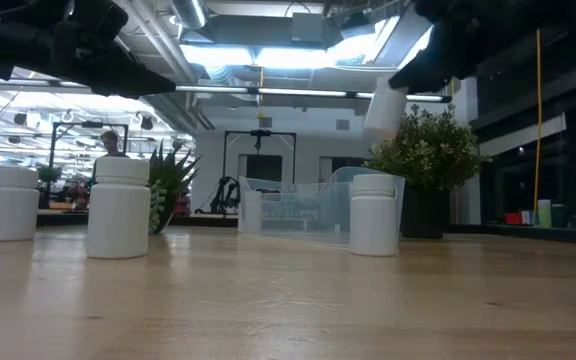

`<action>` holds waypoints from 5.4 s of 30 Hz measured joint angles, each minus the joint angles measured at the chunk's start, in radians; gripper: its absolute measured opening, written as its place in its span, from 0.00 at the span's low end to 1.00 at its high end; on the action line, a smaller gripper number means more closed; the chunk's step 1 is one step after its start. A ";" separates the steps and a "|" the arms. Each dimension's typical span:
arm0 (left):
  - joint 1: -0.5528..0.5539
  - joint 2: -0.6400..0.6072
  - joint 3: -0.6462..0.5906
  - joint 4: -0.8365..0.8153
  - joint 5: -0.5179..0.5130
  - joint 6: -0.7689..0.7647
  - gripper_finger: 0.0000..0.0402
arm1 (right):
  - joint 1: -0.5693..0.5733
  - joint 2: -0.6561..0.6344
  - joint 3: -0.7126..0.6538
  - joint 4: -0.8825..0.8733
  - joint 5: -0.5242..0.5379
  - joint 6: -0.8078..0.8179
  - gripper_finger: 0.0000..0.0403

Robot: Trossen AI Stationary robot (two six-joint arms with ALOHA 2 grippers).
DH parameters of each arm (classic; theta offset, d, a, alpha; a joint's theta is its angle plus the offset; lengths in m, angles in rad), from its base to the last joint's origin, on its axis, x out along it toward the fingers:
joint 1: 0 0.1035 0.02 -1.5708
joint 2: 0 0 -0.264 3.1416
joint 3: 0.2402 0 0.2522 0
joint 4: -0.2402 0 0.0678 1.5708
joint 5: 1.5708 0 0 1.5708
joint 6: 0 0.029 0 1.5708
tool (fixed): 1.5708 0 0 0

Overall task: Pick and place pill bottles into a basket
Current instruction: Put the pill bottle into the transparent bin

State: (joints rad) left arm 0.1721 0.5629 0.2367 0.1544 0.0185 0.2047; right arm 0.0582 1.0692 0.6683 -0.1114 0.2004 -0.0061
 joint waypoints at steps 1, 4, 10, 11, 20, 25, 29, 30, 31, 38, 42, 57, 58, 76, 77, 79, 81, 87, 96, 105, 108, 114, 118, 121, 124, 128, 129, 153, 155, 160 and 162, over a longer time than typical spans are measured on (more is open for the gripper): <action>0.000 0.000 0.000 0.000 0.000 0.000 0.02 | -0.005 0.021 0.022 -0.020 -0.001 -0.008 0.37; 0.000 0.000 0.000 0.003 0.000 -0.008 0.02 | -0.020 0.079 0.085 -0.070 -0.001 -0.042 0.37; 0.000 0.000 0.000 0.006 0.000 -0.008 0.02 | -0.050 0.173 0.178 -0.129 -0.062 -0.064 0.37; 0.000 0.000 0.000 0.006 0.000 -0.008 0.02 | -0.054 0.183 0.191 -0.146 -0.068 -0.075 0.37; 0.000 0.000 0.000 0.007 0.000 -0.008 0.02 | -0.088 0.229 0.225 -0.205 -0.071 -0.078 0.37; 0.000 0.000 0.000 0.007 0.000 -0.008 0.02 | -0.088 0.268 0.208 -0.196 -0.072 -0.080 0.37; 0.000 0.000 0.000 0.007 0.000 -0.008 0.02 | -0.088 0.302 0.208 -0.195 -0.071 -0.081 0.37; 0.000 0.000 0.000 0.007 0.000 -0.008 0.02 | -0.088 0.309 0.208 -0.197 -0.071 -0.080 0.37; 0.000 0.000 0.000 0.007 0.000 -0.008 0.02 | -0.088 0.317 0.208 -0.197 -0.071 -0.080 0.37; 0.000 0.000 0.000 0.007 -0.003 -0.008 0.02 | -0.088 0.367 0.207 -0.192 -0.063 -0.066 0.37; 0.000 0.000 0.000 0.007 -0.004 -0.008 0.02 | -0.088 0.380 0.207 -0.191 -0.062 -0.048 0.37; 0.000 0.000 0.000 0.007 -0.004 -0.008 0.02 | -0.088 0.409 0.158 -0.111 -0.033 -0.023 0.37; 0.000 0.000 0.000 0.007 -0.004 -0.008 0.02 | -0.088 0.409 0.143 -0.090 -0.033 -0.025 0.37; 0.000 0.000 0.000 0.007 -0.003 -0.008 0.02 | -0.108 0.393 0.110 -0.041 -0.035 -0.005 0.37; 0.000 0.000 0.000 0.007 -0.003 -0.008 0.02 | -0.108 0.393 0.110 -0.041 -0.035 -0.003 0.37; 0.000 0.000 0.000 0.007 -0.003 -0.008 0.02 | -0.108 0.393 0.110 -0.041 -0.035 -0.002 0.37; 0.000 0.000 -0.001 0.007 -0.003 -0.008 0.02 | -0.108 0.395 0.110 -0.041 -0.035 0.003 0.37; 0.000 0.000 -0.001 0.007 -0.003 -0.008 0.02 | -0.108 0.400 0.110 -0.041 -0.037 0.008 0.37; 0.000 0.000 -0.001 0.007 -0.003 -0.008 0.02 | -0.108 0.411 0.110 -0.034 -0.036 0.018 0.37; 0.000 0.000 -0.001 0.007 -0.003 -0.008 0.02 | -0.106 0.415 0.109 -0.036 -0.036 0.001 0.41; 0.000 0.000 -0.001 0.007 -0.003 -0.008 0.02 | -0.106 0.415 0.109 -0.045 -0.035 0.001 0.48; 0.000 0.000 -0.001 0.007 -0.003 -0.008 0.02 | -0.106 0.415 0.109 -0.054 -0.035 0.000 0.53; 0.000 0.000 -0.001 0.006 -0.003 -0.008 0.02 | -0.106 0.414 0.110 -0.061 -0.035 -0.001 0.50; 0.000 0.000 -0.001 0.007 -0.003 -0.008 0.02 | -0.106 0.414 0.110 -0.063 -0.035 -0.004 0.48; 0.000 0.000 -0.001 0.007 -0.003 -0.008 0.02 | -0.106 0.414 0.110 -0.060 -0.035 -0.027 0.48; 0.000 0.000 -0.001 0.007 -0.003 -0.008 0.02 | -0.107 0.409 0.110 -0.044 -0.034 -0.045 0.47; 0.000 0.000 -0.001 0.007 -0.003 -0.008 0.02 | -0.107 0.406 0.110 -0.039 -0.034 -0.051 0.47; 0.000 0.000 -0.001 -0.001 -0.003 -0.008 0.04 | -0.106 0.077 0.115 -0.158 0.042 -0.105 0.42; 0.000 0.000 -0.001 -0.001 -0.003 -0.008 0.04 | -0.105 0.046 0.095 -0.165 0.065 -0.086 0.36; 0.000 0.000 -0.001 -0.001 -0.003 -0.008 0.06 | -0.079 -0.020 -0.011 -0.080 0.069 -0.027 0.16; 0.000 0.000 -0.001 -0.001 -0.003 -0.008 0.07 | -0.059 -0.042 -0.068 -0.015 0.068 -0.026 0.07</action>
State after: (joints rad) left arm 0.1722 0.5629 0.2359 0.1532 0.0151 0.1967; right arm -0.0008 1.0276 0.6003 -0.1260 0.2687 -0.0319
